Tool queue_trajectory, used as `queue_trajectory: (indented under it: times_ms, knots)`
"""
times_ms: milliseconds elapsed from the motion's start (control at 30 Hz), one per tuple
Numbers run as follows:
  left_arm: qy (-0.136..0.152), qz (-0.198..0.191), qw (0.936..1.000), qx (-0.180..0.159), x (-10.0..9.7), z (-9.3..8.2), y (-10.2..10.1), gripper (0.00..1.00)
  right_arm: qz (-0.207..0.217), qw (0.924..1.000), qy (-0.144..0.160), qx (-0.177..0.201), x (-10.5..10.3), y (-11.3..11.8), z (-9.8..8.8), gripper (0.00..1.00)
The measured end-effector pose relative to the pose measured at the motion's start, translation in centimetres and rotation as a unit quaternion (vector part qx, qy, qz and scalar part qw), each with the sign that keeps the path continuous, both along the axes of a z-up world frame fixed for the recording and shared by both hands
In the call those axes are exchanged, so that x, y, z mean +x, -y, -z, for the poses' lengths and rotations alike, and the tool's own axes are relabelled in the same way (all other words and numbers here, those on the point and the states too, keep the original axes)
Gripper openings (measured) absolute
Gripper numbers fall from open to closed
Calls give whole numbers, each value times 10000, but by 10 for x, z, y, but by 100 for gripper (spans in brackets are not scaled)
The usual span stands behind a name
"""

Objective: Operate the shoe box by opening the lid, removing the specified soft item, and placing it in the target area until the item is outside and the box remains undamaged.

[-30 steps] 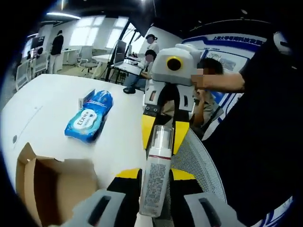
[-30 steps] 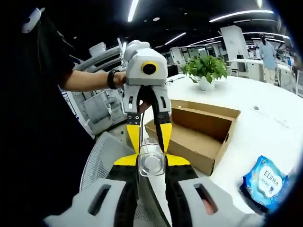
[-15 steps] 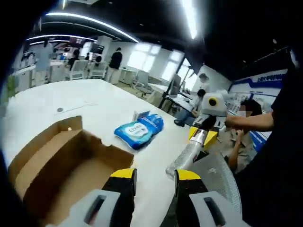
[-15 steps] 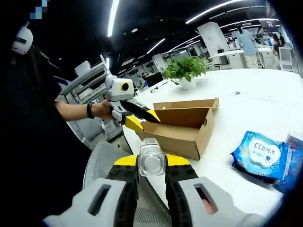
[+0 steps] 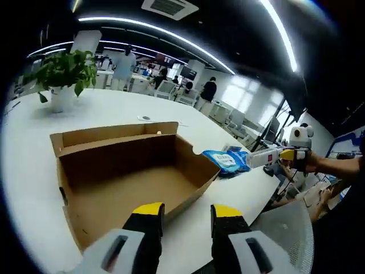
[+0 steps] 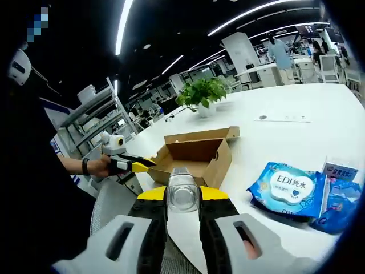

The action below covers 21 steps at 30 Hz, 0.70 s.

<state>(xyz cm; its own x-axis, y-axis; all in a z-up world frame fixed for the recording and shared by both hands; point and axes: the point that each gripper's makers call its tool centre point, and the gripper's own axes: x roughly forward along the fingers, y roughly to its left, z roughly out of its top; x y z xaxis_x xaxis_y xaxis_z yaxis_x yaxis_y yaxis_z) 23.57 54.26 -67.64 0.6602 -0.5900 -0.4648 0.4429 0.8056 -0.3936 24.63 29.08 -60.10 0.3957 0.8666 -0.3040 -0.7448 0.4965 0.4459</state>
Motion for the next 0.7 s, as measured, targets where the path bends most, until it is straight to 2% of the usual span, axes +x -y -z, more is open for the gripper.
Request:
queue_trajectory:
  times_ms: [267, 533, 600, 633, 700]
  knots:
    - [82, -232, 9997, 62, 5, -2, -7, 33, 153, 9999, 45, -1, 21, 14, -6, 17]
    - [42, -348, 9994, -1, 5, -3, -9, 33, 282, 9996, 46, -60, 46, 29, -13, 17]
    - [69, -379, 9993, -17, 5, -5, -9, 33, 286, 9994, 72, -198, 57, 36, -13, 17]
    - [73, -397, 9992, -31, 5, -5, -9, 33, 233, 9987, 122, -437, 61, 41, -11, 17]
    - [80, -419, 9991, -36, 4, -6, -9, 33, 175, 9977, 166, -641, 70, 46, -11, 17]
